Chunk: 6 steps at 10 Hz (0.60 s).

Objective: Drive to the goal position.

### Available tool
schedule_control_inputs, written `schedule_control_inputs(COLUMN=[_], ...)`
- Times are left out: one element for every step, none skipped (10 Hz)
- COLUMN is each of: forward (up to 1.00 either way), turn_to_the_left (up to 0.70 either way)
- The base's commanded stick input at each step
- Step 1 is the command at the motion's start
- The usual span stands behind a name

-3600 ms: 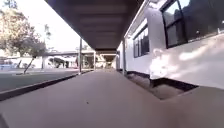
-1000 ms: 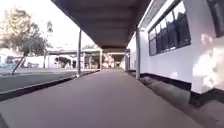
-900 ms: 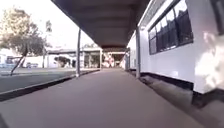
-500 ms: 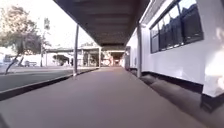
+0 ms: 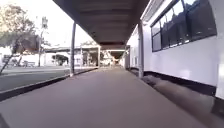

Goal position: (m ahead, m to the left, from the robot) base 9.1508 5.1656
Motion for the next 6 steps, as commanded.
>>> schedule_control_inputs(forward=[0.7, 0.7, 0.7, 0.7, 0.7, 0.7], turn_to_the_left=[0.0, 0.0, 0.0, 0.0, 0.0, 0.0])
